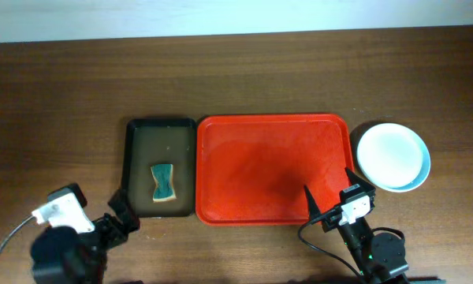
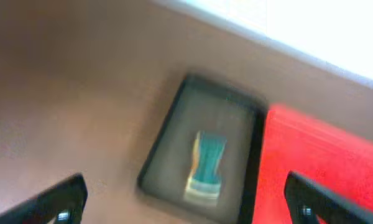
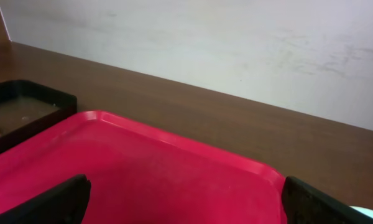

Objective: Clean dirty plates on tray and stack at the side

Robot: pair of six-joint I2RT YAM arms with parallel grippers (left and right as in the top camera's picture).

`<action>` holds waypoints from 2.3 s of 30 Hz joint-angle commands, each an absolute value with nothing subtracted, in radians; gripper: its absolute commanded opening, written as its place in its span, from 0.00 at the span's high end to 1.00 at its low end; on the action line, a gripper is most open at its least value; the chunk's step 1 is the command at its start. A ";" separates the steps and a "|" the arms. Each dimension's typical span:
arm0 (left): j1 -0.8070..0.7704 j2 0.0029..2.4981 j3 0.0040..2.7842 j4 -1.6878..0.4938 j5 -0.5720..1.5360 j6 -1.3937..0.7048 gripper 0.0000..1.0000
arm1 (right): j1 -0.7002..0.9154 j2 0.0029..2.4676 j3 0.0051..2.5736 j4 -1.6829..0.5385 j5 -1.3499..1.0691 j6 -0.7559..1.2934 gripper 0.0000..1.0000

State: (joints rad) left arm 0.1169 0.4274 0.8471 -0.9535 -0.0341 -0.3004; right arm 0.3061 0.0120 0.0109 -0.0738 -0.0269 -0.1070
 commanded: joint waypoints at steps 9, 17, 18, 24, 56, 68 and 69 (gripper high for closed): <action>-0.004 0.006 0.340 0.172 -0.002 -0.306 0.01 | 0.301 0.006 0.006 -0.079 -0.022 -0.099 0.02; -0.004 0.006 0.037 0.393 0.016 -0.306 0.01 | 0.301 0.006 0.006 -0.079 -0.022 -0.099 0.01; -0.004 0.006 0.014 0.387 0.016 -0.306 0.01 | 0.301 0.006 0.006 -0.079 -0.022 -0.099 0.02; -0.004 0.005 0.009 0.023 0.004 -0.289 0.01 | 0.301 0.006 0.006 -0.079 -0.022 -0.099 0.02; -0.004 0.006 0.009 -0.083 0.019 0.043 0.01 | 0.301 0.006 0.006 -0.079 -0.022 -0.099 0.02; -0.004 0.006 0.009 -0.083 0.019 0.043 0.01 | 0.301 0.006 0.006 -0.079 -0.022 -0.099 0.02; -0.004 0.006 0.009 -0.083 0.019 0.043 0.01 | 0.301 0.006 0.006 -0.079 -0.022 -0.099 0.02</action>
State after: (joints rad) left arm 0.0010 0.0109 0.0101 -0.0750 0.0044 0.0235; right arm 0.3061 0.0120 0.0109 -0.0742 -0.0269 -0.1066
